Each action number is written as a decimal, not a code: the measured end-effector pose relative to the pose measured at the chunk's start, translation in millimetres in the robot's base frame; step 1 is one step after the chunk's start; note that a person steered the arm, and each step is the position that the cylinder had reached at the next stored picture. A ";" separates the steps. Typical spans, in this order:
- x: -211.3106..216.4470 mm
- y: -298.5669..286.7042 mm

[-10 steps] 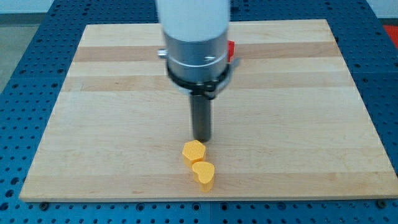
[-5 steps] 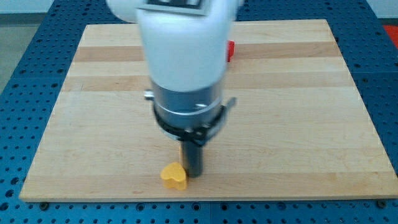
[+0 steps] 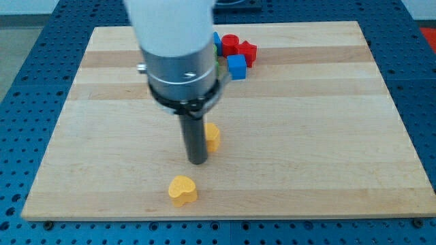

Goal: Push the yellow hexagon to the bottom of the green star

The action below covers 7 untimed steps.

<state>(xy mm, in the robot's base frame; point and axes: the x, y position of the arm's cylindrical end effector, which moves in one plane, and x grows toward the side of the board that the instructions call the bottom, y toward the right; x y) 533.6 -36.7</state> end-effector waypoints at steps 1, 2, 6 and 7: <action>-5.4 29.1; -34.4 32.4; -51.5 -12.1; -77.2 -12.1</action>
<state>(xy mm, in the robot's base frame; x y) 456.4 -48.8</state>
